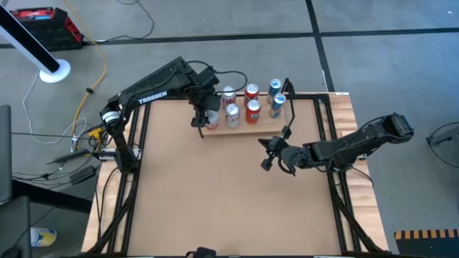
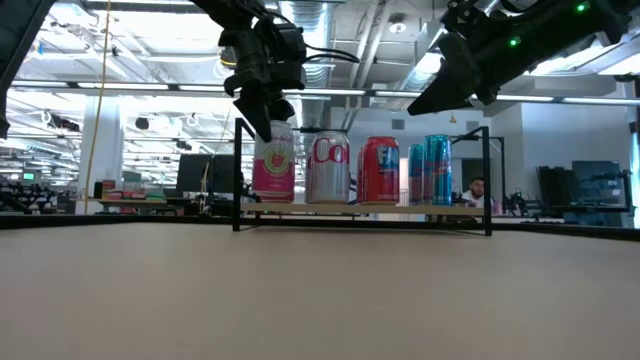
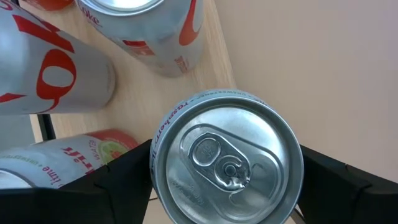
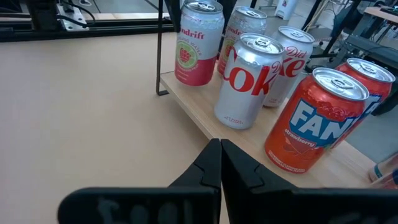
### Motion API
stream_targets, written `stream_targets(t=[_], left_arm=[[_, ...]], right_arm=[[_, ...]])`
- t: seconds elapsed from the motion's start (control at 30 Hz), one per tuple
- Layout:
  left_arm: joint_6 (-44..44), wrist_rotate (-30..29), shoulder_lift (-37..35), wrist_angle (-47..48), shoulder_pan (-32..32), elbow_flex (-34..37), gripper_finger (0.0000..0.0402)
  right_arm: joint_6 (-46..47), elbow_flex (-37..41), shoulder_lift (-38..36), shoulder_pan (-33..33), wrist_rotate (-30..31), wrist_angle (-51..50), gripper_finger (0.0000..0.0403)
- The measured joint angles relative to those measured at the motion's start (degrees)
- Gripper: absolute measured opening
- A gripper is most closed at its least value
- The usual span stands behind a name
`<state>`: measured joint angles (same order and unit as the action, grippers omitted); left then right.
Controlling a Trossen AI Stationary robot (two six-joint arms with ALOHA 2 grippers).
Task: Place canned beverage on shelf
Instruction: Put the pink and white soda can on the shelf aligned with the other pink and white soda can on the shelf
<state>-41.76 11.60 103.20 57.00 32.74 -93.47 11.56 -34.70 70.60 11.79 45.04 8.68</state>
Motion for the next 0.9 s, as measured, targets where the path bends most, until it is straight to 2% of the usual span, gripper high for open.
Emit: stream_targets(t=[0.9], left_arm=[[0.5, -0.2, 0.1, -0.7, -0.1, 0.0, 0.0309]], right_arm=[[0.0, 0.0, 0.0, 0.0, 0.0, 0.0, 0.0027]])
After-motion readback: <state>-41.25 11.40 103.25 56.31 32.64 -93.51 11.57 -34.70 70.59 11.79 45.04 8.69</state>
